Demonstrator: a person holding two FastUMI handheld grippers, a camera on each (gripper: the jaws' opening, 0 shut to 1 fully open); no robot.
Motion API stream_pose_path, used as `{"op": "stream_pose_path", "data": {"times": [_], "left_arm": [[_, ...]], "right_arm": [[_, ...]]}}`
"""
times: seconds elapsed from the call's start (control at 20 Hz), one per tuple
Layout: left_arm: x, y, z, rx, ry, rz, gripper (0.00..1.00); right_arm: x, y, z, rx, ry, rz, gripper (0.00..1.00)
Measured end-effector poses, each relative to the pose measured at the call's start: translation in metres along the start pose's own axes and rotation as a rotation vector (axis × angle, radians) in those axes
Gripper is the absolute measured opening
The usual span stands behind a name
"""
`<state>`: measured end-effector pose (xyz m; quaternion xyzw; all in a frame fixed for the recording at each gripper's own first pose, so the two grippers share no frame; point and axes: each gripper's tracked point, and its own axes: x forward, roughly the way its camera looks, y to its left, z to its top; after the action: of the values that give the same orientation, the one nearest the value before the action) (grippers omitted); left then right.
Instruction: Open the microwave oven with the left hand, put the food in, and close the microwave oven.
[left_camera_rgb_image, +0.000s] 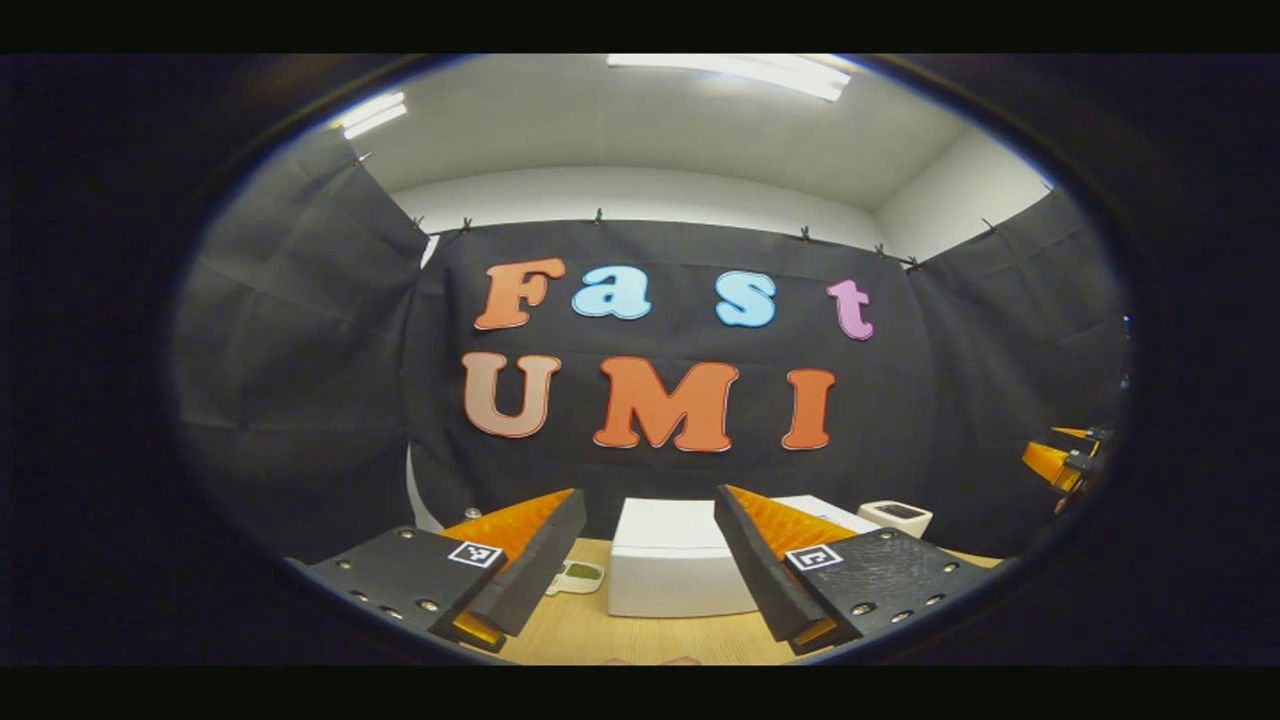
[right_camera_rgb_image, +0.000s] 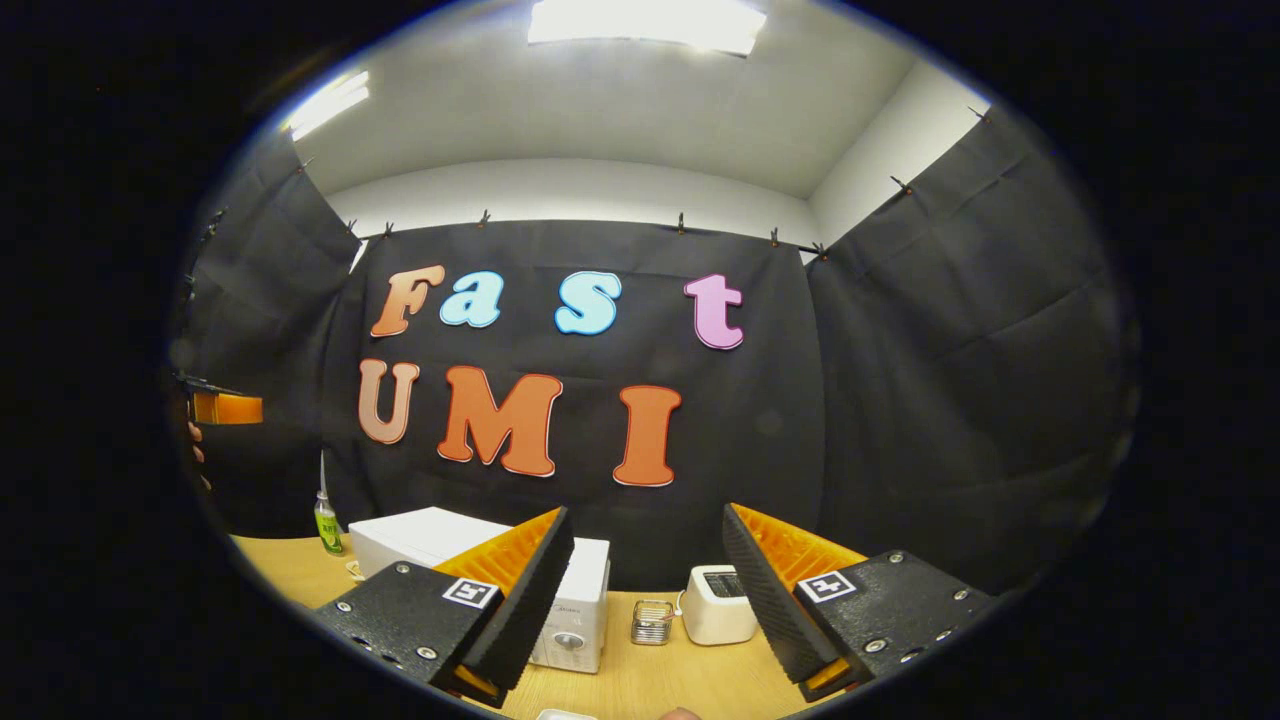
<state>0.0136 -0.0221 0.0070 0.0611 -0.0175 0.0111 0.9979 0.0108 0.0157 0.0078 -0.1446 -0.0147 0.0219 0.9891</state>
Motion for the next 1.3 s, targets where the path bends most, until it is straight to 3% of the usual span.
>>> {"op": "stream_pose_path", "data": {"times": [0.15, 0.6, 0.9, 1.1, 1.3], "left_arm": [[0.000, -0.007, 0.000, 0.008, -0.016, 0.000, 0.86], [0.011, -0.085, -0.035, 0.013, -0.033, -0.131, 0.87], [0.024, -0.162, -0.105, 0.018, 0.018, -0.233, 0.87], [0.036, -0.198, -0.163, 0.027, 0.094, -0.248, 0.87], [0.050, -0.230, -0.213, -0.003, 0.166, -0.256, 0.87]], "right_arm": [[-0.002, -0.008, 0.004, -0.008, -0.018, -0.017, 0.94], [-0.022, -0.036, -0.016, -0.032, -0.020, -0.057, 0.95], [-0.035, -0.051, -0.063, -0.084, 0.036, -0.070, 0.95], [-0.044, -0.066, -0.093, -0.160, 0.099, -0.088, 0.95], [-0.054, -0.074, -0.110, -0.125, 0.115, -0.083, 0.94]]}}
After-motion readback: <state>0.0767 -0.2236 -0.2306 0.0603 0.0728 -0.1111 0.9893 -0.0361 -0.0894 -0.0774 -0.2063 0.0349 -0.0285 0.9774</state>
